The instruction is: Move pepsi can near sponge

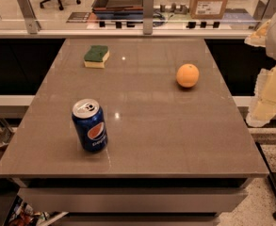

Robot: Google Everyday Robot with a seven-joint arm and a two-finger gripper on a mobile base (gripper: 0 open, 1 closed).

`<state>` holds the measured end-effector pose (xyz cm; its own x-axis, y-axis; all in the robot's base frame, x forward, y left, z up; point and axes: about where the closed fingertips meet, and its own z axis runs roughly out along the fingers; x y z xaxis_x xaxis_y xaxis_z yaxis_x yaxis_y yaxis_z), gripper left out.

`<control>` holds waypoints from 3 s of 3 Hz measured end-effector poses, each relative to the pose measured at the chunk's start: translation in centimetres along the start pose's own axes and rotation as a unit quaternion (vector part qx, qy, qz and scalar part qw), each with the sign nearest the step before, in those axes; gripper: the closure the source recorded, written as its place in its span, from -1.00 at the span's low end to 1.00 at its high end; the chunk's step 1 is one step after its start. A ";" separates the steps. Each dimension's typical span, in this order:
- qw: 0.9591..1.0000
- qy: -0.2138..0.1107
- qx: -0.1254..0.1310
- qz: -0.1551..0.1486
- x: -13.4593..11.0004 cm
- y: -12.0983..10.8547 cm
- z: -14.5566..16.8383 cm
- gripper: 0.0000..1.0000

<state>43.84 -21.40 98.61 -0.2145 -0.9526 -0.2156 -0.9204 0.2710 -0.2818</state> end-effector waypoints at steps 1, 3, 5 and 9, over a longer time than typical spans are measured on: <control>1.000 0.000 0.000 0.000 0.0 0.0 0.0 -1.00; 0.998 -0.058 -0.003 -0.010 -2.3 1.1 1.2 -1.00; 0.978 -0.198 -0.054 -0.038 -8.5 5.7 4.7 -1.00; 0.891 -0.426 -0.155 -0.023 -19.5 10.9 10.8 -1.00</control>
Offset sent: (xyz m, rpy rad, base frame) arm 0.0009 0.0168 -0.0081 0.0644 -0.0099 0.0363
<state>41.54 1.65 89.63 0.0298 -0.4753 -0.8793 -0.9961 0.0585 -0.0654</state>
